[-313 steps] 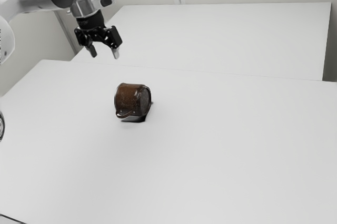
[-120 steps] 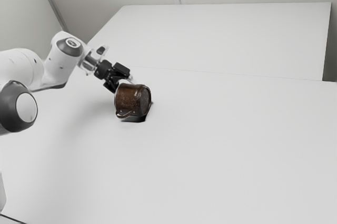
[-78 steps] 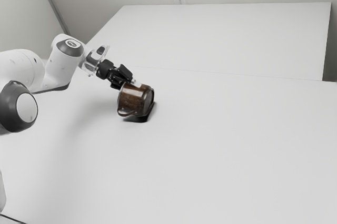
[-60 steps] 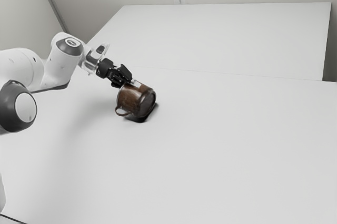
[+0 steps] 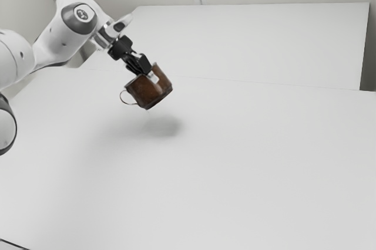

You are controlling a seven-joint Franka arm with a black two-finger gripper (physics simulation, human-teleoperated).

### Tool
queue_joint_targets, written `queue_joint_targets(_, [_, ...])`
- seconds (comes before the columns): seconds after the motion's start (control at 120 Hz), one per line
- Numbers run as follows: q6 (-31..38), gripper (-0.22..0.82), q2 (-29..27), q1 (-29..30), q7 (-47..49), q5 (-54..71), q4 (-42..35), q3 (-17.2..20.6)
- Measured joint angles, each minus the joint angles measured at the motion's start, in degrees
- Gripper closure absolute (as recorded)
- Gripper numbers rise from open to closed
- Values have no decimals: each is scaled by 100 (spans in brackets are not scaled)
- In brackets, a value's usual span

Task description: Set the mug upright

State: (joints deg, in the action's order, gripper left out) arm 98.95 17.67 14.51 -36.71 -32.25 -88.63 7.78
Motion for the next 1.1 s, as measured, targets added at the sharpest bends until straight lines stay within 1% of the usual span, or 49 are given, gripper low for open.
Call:
queue_joint_targets(0.133, [17, 77, -737, -468, 288, 901, -597, 1])
queue_joint_targets(0.333, [240, 77, -1680, -793, 753, 1664, -1658, 19])
queue_joint_targets(0.408, [450, 77, -1967, -931, 914, 1848, -2093, 20])
queue_joint_targets(0.525, [996, 77, -2276, -1008, 1131, 2069, -2777, 163])
queue_joint_targets(0.667, [1822, 77, -2462, -1016, 1351, 2264, -3470, 283])
queue_joint_targets(0.883, [3045, 77, -2480, -997, 1625, 2554, -4296, 293])
queue_joint_targets(0.983, [3498, 77, -2476, -992, 1731, 2659, -4603, 294])
queue_joint_targets(1.1, [3875, 77, -2469, -955, 1841, 2774, -4874, 293])
